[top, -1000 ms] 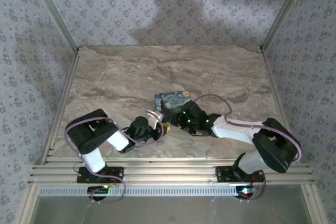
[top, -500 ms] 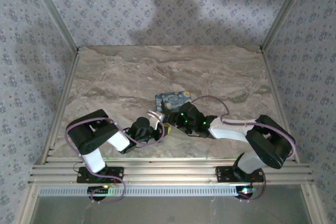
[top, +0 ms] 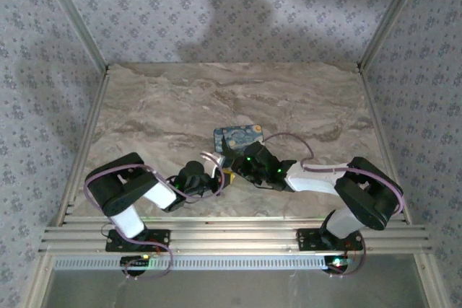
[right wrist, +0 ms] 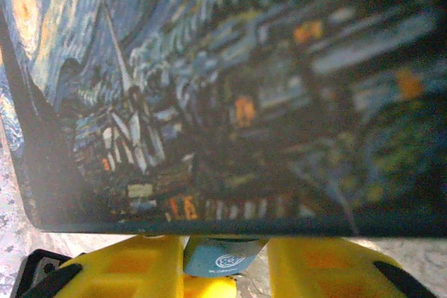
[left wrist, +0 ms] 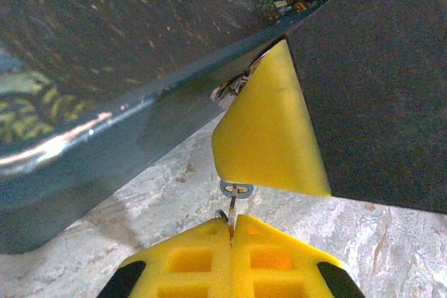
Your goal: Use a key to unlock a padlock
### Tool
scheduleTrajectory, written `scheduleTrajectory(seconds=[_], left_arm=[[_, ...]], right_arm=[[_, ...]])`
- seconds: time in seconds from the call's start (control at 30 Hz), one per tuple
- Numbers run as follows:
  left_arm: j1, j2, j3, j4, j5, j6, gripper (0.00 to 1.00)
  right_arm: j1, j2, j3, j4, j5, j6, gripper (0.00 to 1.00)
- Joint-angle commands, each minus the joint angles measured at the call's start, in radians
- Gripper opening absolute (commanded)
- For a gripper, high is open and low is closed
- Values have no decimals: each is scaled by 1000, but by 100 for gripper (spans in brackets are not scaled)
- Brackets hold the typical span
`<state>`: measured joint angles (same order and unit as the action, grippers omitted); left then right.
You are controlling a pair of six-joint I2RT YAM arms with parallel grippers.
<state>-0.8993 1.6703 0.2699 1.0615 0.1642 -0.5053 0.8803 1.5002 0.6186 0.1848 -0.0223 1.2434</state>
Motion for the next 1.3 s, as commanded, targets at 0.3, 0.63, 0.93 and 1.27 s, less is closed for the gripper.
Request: scheduleTrajectory(seconds=[0.3, 0.63, 0.93, 1.27], left_arm=[[-83, -139, 55, -225, -96, 229, 0], [-260, -151, 175, -457, -481, 545, 0], [-298, -129, 191, -445, -516, 561, 0], [-190, -147, 82, -240, -290, 363, 0]], right_arm=[[-7, -3, 91, -193, -30, -29, 5], [-18, 45, 185, -320, -142, -58, 0], [2, 94, 270, -390, -166, -105, 0], [3, 61, 271, -392, -136, -125, 12]])
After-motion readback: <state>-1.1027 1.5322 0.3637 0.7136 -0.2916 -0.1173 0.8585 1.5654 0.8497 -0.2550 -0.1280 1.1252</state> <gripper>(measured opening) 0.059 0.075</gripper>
